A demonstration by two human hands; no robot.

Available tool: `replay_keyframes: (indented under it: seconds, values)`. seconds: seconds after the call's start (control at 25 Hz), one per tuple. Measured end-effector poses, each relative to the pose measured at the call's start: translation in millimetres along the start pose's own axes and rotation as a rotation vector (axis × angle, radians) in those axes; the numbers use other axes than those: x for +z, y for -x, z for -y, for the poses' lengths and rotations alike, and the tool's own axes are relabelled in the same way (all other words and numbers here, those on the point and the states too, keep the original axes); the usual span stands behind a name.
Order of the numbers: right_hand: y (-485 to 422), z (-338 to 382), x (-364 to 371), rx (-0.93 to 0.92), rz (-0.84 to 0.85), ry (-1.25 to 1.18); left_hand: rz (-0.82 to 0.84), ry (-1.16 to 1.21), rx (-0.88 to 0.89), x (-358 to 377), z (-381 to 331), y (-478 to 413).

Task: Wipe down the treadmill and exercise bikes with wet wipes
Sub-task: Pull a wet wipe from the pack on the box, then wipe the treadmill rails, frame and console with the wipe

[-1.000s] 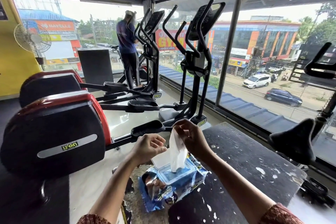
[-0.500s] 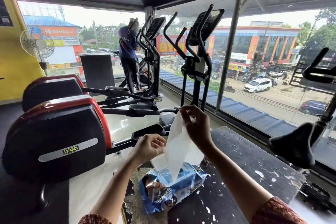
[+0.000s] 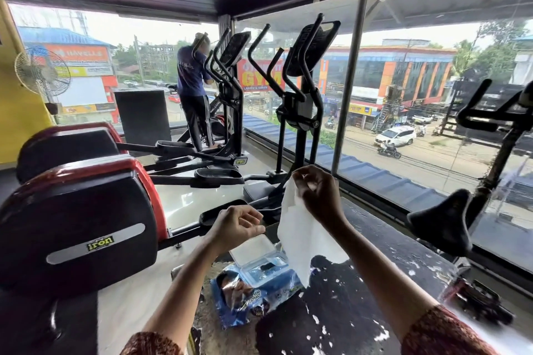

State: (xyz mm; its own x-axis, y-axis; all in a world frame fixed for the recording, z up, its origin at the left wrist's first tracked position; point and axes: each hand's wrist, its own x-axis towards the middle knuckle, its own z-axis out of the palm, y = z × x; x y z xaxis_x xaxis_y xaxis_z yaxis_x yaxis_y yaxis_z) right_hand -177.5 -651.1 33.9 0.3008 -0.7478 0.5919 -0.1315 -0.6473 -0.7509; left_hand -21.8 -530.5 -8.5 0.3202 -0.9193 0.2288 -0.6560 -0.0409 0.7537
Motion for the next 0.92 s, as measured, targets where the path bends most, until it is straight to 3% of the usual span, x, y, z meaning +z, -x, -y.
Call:
replay_keyframes:
  seconds: [0.32, 0.48, 0.72, 0.92]
  values:
    - [17.9, -1.0, -77.2, 0.000, -0.081, 0.331, 0.176, 0.153, 0.160, 47.5, -39.8, -27.8]
    - [44.6, -4.9, -136.9, 0.124, -0.304, 0.503, 0.392, 0.241, 0.304, 96.9, -80.4, -43.6]
    - [110.8, -7.5, -238.9, 0.360, -0.391, 0.874, 0.656, 0.294, 0.474, 187.3, -153.3, -33.2]
    - [149.5, -10.6, -321.8, 0.556, -0.269, 1.181, 0.707, 0.276, 0.556, 262.7, -210.0, -28.0]
